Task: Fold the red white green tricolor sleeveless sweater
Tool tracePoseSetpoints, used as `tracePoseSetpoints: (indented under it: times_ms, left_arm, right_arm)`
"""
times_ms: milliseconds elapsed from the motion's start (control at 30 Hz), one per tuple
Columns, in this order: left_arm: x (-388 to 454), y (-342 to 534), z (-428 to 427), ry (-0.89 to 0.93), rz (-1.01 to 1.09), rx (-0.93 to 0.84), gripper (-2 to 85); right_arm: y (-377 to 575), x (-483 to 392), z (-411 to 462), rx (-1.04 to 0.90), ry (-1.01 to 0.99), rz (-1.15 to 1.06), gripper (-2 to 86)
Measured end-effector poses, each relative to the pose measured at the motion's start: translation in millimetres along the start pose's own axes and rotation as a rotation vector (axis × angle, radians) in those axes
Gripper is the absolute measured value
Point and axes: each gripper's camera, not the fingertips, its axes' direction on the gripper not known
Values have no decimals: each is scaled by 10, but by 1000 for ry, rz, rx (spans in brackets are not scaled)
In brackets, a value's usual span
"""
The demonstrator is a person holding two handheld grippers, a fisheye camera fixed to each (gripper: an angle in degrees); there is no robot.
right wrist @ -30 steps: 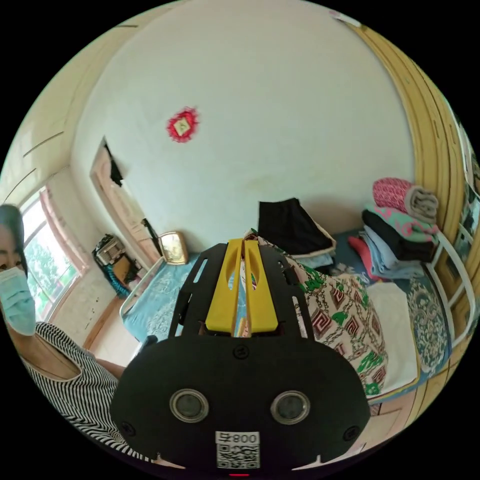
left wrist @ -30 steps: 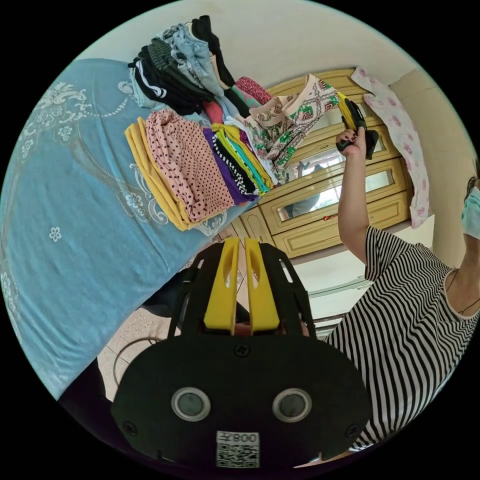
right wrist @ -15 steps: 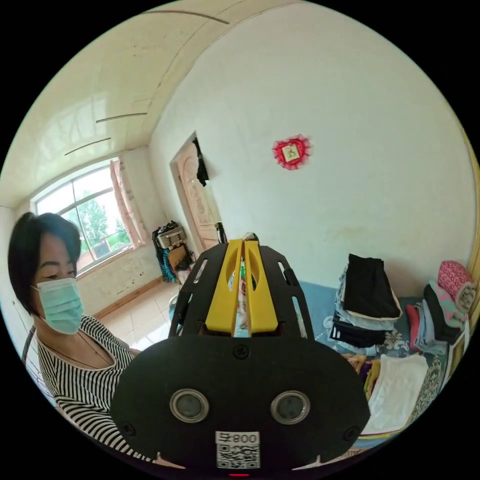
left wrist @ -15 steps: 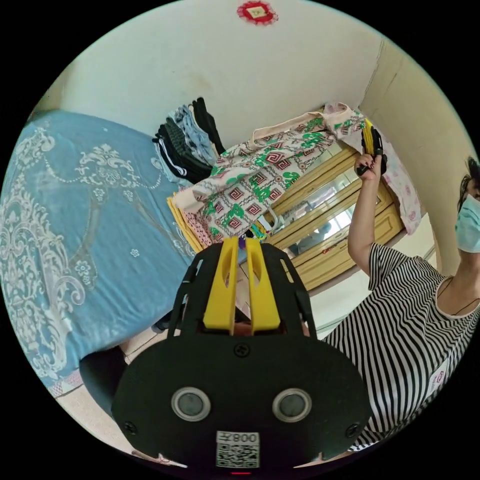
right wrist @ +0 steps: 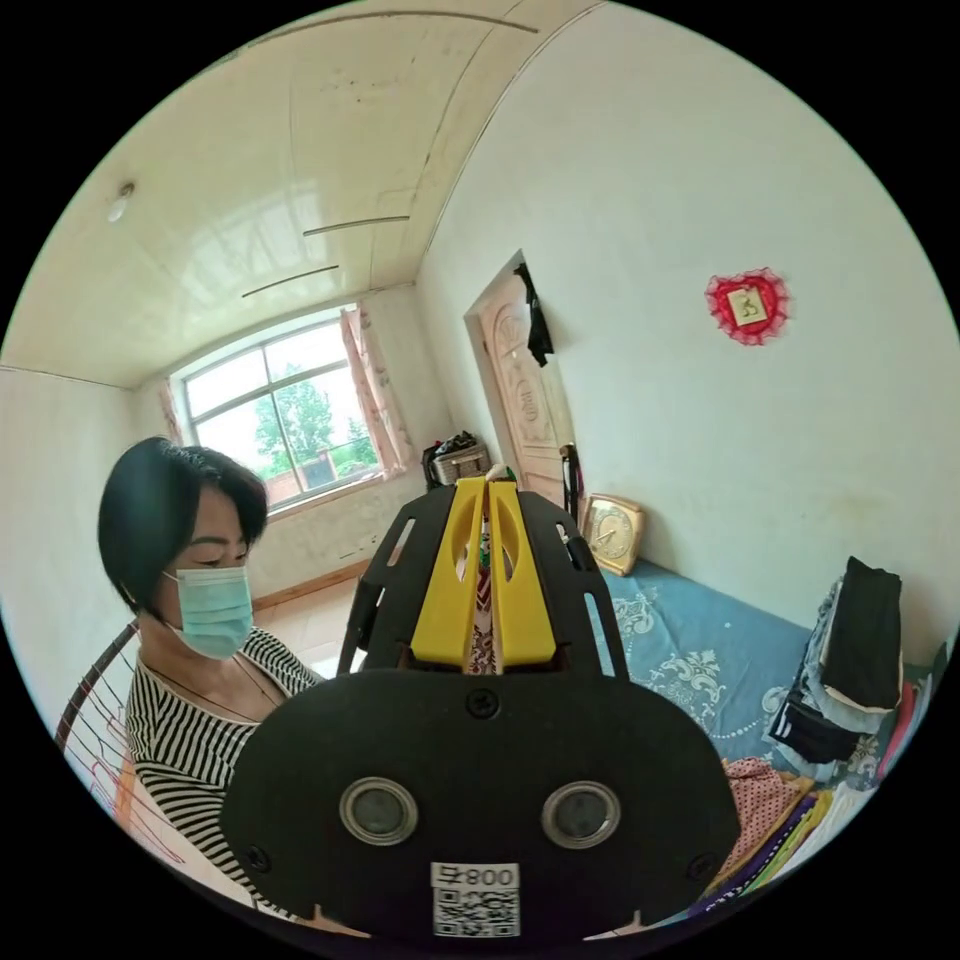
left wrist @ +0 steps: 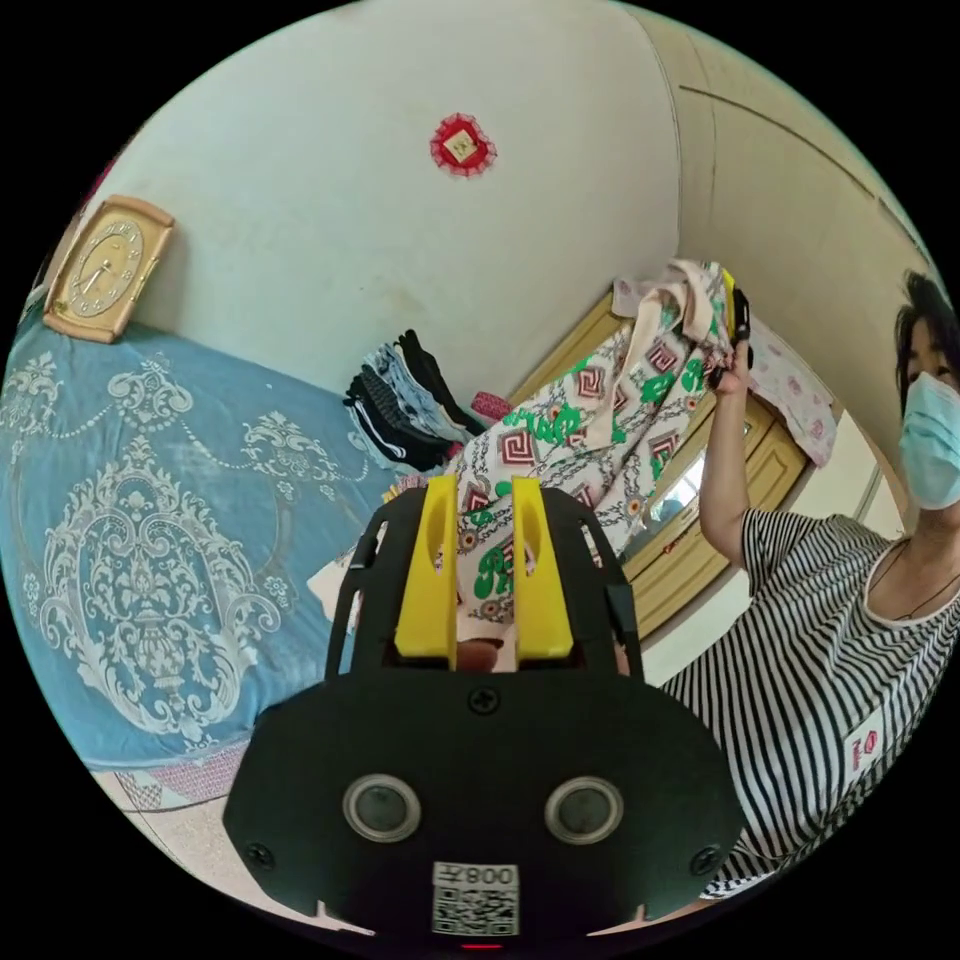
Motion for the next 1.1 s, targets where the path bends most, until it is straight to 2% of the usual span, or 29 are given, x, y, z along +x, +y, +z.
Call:
tracePoseSetpoints:
  times_ms: [167, 433, 567, 800, 967, 1100]
  left_arm:
    - [51, 243, -133, 11, 86, -126, 107]
    - [27, 572, -837, -12, 107, -125, 32]
    - [-46, 653, -1465, -32, 91, -62, 23]
    - [-40, 623, -3024, -156, 120, 170, 17]
    - [234, 572, -3918, -267, 223, 258, 16]
    - [592, 598, -4452, -341, 324, 322, 16]
  right_arm:
    - [-303, -225, 194, -61, -18, -32, 2]
    - [-642, -457, 359, -107, -4, -37, 2]
    - [-709, -470, 278, -78, 42, -10, 2]
    - [-564, -423, 31, -5, 133, 95, 2]
    - [-277, -381, 25, 14, 73, 183, 2]
    - [-38, -503, 102, 70, -64, 204, 2]
